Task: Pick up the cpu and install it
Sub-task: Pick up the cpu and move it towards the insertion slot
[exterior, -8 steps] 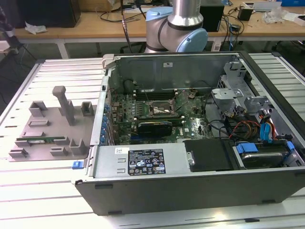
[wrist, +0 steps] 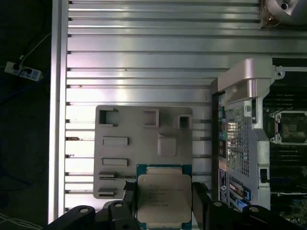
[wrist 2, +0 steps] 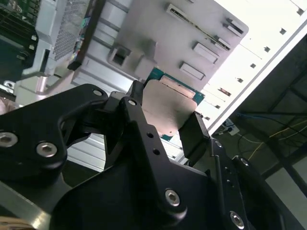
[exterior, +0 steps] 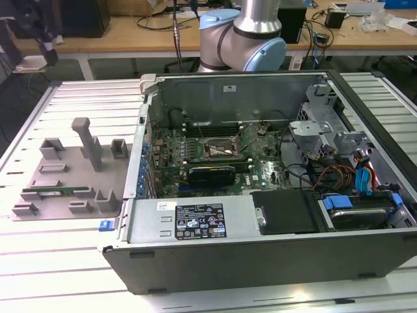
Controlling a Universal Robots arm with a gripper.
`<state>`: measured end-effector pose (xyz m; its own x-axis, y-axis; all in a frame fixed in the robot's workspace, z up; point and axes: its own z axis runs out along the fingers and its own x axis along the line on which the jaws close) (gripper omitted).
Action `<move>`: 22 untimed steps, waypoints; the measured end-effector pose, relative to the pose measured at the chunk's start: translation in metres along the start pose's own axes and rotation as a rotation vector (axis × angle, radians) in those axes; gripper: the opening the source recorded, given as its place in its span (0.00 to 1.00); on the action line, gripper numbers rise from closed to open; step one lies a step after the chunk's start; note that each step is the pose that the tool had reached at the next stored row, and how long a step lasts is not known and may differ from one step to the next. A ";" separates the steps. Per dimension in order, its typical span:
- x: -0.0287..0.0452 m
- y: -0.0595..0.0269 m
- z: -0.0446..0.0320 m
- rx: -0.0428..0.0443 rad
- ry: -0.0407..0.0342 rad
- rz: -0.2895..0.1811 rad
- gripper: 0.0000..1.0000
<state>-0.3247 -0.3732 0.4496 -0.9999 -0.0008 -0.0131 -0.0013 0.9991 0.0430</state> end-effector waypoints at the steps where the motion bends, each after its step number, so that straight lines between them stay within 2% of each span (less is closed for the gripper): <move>1: -0.0073 0.0000 0.0005 0.0000 -0.0001 0.000 0.55; 9: -0.0466 -0.0001 0.0023 -0.0001 -0.0001 0.000 0.55; 10: -0.0572 -0.0001 0.0028 0.0001 0.0001 0.000 0.55; 12: -0.0668 -0.0001 0.0035 -0.0001 0.0000 0.000 0.55; 14: -0.0814 -0.0002 0.0045 0.0001 0.0003 0.000 0.55; 17: -0.0959 -0.0003 0.0063 0.0000 0.0006 0.000 0.55; 21: -0.1269 -0.0006 0.0138 0.0000 0.0062 0.000 0.55; 22: -0.1318 -0.0007 0.0153 0.0000 0.0073 0.000 0.55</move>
<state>-0.1927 -0.3731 0.4360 -1.0000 -0.0007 -0.0058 -0.0010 0.9991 0.0430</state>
